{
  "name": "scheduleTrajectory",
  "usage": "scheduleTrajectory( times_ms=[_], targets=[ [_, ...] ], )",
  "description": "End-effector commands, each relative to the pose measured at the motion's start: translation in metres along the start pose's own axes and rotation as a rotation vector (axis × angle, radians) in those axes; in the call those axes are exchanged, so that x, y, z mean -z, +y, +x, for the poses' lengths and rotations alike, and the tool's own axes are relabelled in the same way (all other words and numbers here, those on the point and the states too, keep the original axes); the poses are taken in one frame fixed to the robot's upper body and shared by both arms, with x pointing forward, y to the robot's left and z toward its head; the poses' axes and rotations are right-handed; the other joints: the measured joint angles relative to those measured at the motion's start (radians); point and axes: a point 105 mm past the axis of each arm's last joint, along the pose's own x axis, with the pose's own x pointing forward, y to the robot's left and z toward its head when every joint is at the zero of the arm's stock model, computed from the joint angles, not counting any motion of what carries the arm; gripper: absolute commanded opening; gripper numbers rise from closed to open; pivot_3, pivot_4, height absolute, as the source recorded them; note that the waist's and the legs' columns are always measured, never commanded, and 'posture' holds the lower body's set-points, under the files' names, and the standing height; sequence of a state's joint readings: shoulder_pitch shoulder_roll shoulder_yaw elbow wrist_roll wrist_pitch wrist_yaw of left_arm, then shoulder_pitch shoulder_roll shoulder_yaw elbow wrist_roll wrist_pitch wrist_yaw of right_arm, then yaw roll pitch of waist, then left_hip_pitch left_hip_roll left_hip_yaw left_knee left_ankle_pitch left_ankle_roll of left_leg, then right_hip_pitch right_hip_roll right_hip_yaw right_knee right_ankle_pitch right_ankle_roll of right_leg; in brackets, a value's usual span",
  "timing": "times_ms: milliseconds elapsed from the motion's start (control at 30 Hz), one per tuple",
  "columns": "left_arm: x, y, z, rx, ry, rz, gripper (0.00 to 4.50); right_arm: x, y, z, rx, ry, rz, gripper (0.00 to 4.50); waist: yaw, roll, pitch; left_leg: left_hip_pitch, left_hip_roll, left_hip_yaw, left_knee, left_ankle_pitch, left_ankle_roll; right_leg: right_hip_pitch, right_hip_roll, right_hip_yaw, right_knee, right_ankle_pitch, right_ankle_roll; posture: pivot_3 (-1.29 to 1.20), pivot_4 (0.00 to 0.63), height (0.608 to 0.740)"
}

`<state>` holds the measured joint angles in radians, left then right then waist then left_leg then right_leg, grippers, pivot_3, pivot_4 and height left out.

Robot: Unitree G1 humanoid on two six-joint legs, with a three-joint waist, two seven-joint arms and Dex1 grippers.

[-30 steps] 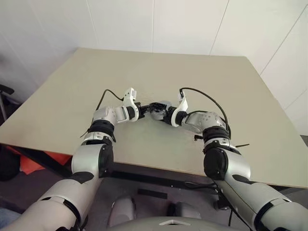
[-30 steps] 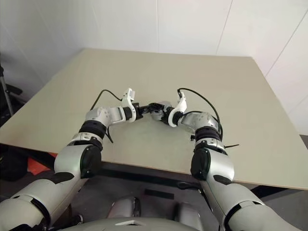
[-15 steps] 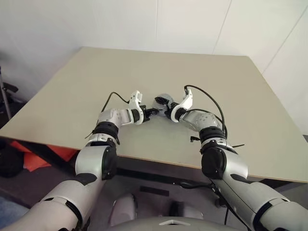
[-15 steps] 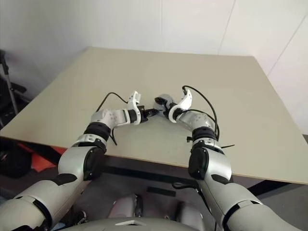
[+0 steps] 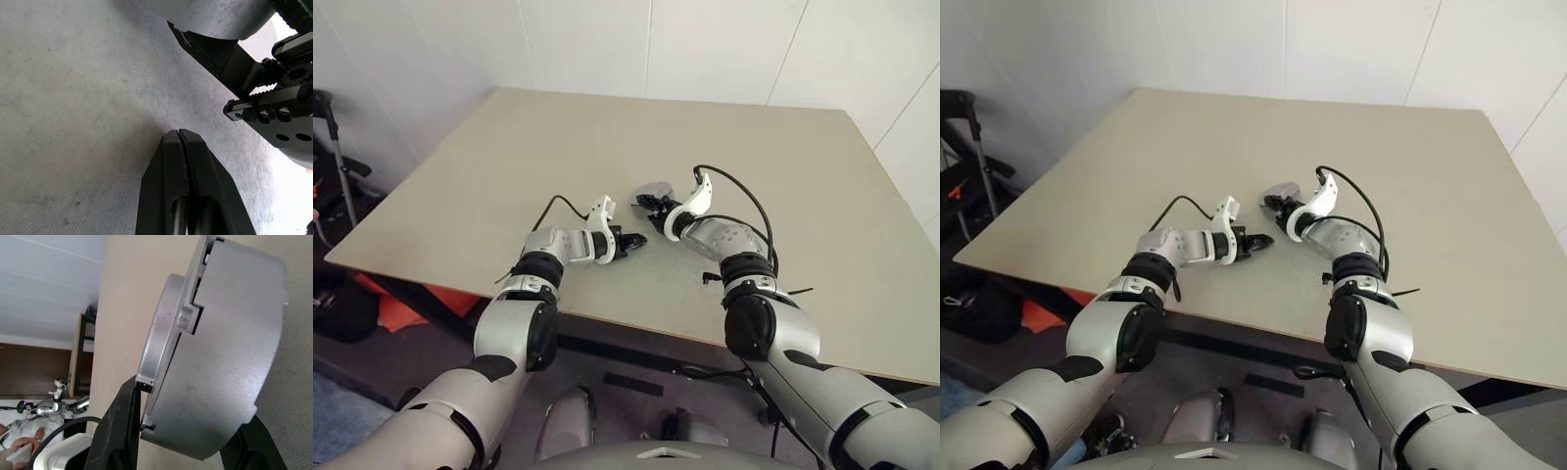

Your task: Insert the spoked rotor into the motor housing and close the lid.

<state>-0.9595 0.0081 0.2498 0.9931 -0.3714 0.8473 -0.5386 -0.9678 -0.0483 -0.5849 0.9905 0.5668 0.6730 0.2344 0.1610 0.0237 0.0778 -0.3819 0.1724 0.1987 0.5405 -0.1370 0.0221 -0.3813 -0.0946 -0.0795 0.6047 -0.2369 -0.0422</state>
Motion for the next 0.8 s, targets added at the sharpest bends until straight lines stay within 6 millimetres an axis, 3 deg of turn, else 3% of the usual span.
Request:
scheduleTrajectory(
  times_ms=[33, 800],
  targets=[
    [0.01, 0.009, 0.0, -0.023, 0.02, -0.026, 0.0, -0.016, 0.011, -0.002, -0.026, -0.049, -0.039, 1.98, 0.0, 0.0, 0.0, 0.0, 0.0, 0.0, 0.0, 0.0, 0.0, 0.0, 0.0, 0.0, 0.0, 0.0, 0.0, 0.0, 0.0, 0.74],
    [-0.025, 0.014, -0.029, 0.07, -0.209, -0.116, 0.0, -0.014, 0.016, -0.007, -0.057, -0.021, -0.127, 1.98, -0.009, 0.0, 0.0, -0.005, 0.0, 0.0, 0.001, 0.0, 0.0, -0.004, 0.001, 0.0, 0.001, 0.001, -0.002, 0.0, 0.0, 0.74]
  ],
)
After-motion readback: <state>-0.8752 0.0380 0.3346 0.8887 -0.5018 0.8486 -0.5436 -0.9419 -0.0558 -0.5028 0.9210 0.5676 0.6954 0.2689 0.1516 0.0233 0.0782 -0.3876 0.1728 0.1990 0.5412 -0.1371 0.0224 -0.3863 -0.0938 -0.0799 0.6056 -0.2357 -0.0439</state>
